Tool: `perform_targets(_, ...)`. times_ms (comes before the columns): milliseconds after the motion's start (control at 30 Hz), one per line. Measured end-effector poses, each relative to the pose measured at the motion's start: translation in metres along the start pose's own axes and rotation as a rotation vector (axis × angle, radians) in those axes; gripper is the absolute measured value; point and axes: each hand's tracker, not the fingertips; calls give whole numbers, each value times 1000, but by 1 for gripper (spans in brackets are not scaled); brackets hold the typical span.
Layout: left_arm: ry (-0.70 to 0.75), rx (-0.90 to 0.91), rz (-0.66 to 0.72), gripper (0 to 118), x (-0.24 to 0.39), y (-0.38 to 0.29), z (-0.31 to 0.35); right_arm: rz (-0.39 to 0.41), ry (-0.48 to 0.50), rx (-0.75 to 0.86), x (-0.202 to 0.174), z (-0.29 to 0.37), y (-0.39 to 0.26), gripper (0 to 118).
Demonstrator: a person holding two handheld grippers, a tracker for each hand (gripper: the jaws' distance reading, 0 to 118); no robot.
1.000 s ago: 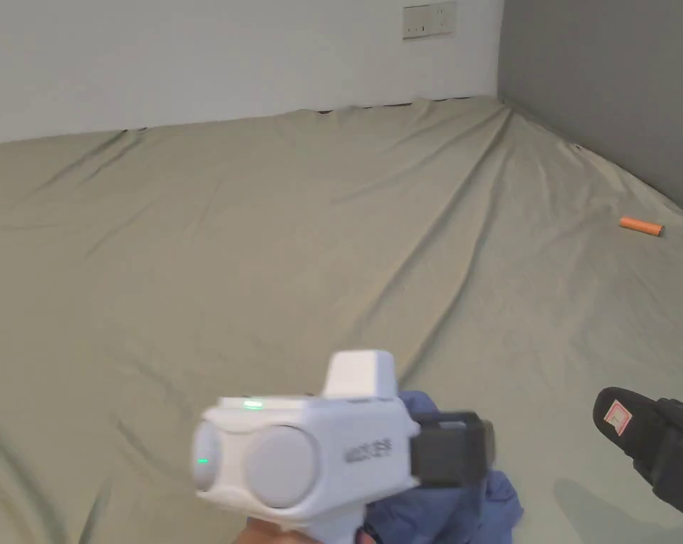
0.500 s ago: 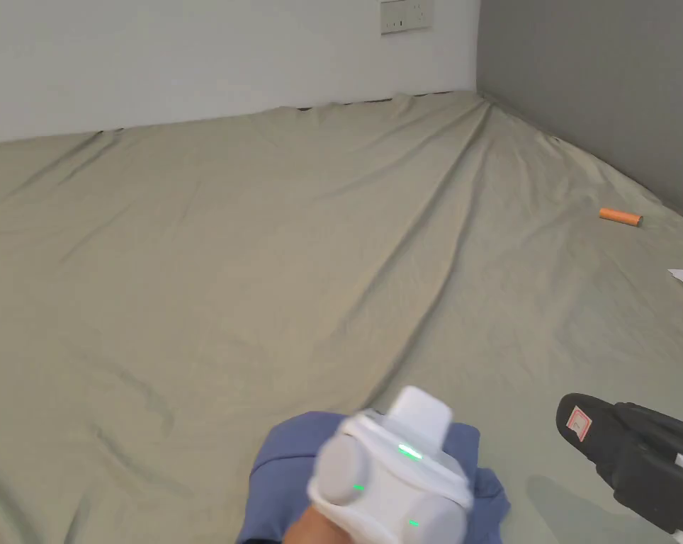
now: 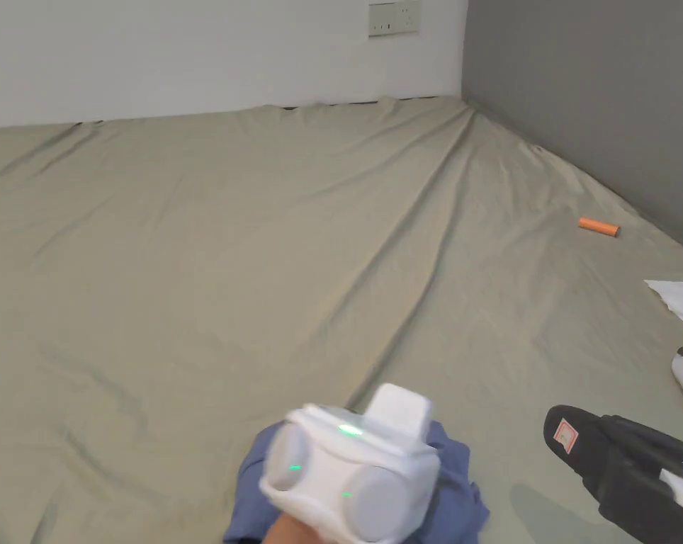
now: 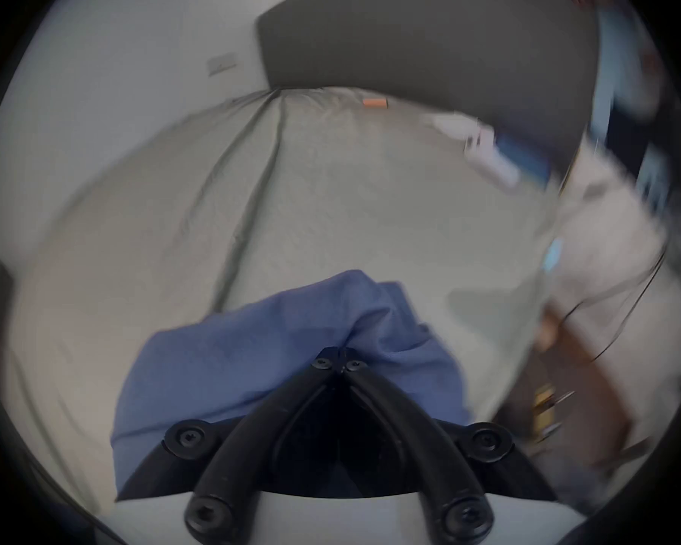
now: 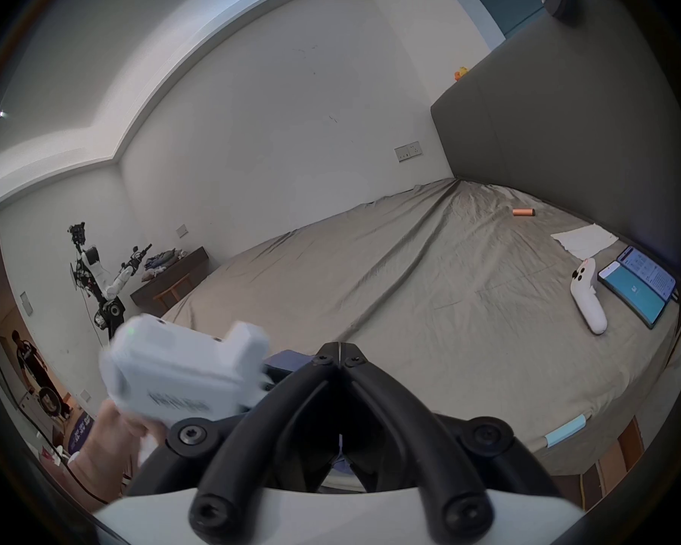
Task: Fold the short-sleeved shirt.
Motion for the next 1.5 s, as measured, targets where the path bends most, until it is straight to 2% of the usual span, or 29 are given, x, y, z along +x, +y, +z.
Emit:
perform_targets(67, -14, 141, 56, 0, -15, -6, 40, 2, 1, 19, 0, 1, 1, 0)
perform_targets(133, 84, 242, 83, 3, -22, -7, 78, -7, 0, 45, 0, 1, 2, 0)
perform_targets(167, 125, 274, 104, 15, -28, -8, 94, -8, 2, 57, -2, 0, 2, 0)
perform_targets(233, 190, 372, 171, 85, -37, -13, 124, -7, 16, 67, -6, -2, 3, 0)
perform_targets(267, 216, 437, 201, 115, -42, -18, 136, -2, 31, 70, -7, -3, 3, 0)
perform_targets(300, 234, 526, 237, 118, -47, -26, 148, 4, 43, 71, -10, -5, 4, 0)
perform_targets(333, 240, 648, 251, 118, -48, -38, 167, 13, 54, 74, -13, -7, 5, 0)
perform_targets(400, 214, 714, 267, 118, -54, -51, 190, 21, 83, 75, -17, -12, 7, 0)
perform_targets(500, 120, 635, 314, 118, -64, -55, 211, 18, 128, 68, -21, -19, 10, 0)
perform_targets(767, 156, 649, 320, 118, -63, -72, 222, 31, 181, 32, -23, -34, 10, 0)
perform_targets(800, 148, 650, 315, 103, -62, -76, 225, 28, 191, 25, -21, -36, 10, 0)
perform_targets(833, 145, 639, 288, 70, -61, -79, 226, 24, 200, 25, -20, -37, 10, 0)
perform_targets(867, 155, 628, 287, 17, -60, -78, 223, 16, 208, 25, -19, -40, 10, 0)
perform_targets(900, 145, 631, 315, 0, -66, -76, 221, -7, 230, 19, -17, -43, 11, 0)
perform_targets(1000, 134, 598, 363, 0, -77, -78, 213, -115, 334, -30, -5, -66, 9, 0)
perform_targets(1033, 126, 607, 377, 0, -77, -82, 214, -175, 376, -64, 2, -79, 6, 0)
perform_targets(1100, 107, 586, 420, 0, -83, -79, 210, -386, 443, -252, 25, -114, -11, 0)
perform_targets(1167, 107, 584, 417, 0, -84, -81, 209, -498, 477, -330, 40, -139, -38, 0)
perform_targets(1200, 106, 573, 419, 0, -86, -79, 205, -559, 477, -372, 51, -153, -53, 0)
perform_targets(1300, 64, 539, 431, 0, -99, -80, 195, -721, 383, -476, 75, -176, -91, 0)
perform_targets(1367, -17, 512, 463, 0, -113, -76, 182, -756, 340, -516, 86, -181, -112, 0)
perform_targets(1400, -62, 490, 491, 1, -121, -72, 174, -813, 387, -476, 93, -179, -119, 0)
perform_targets(1433, -105, 463, 520, 3, -127, -72, 168, -907, 446, -449, 98, -176, -125, 0)
perform_targets(1467, -146, 446, 542, 15, -136, -69, 160, -877, 411, -461, 97, -171, -127, 0)
perform_targets(1500, -182, 428, 567, 51, -144, -66, 151, -831, 418, -460, 99, -168, -126, 0)
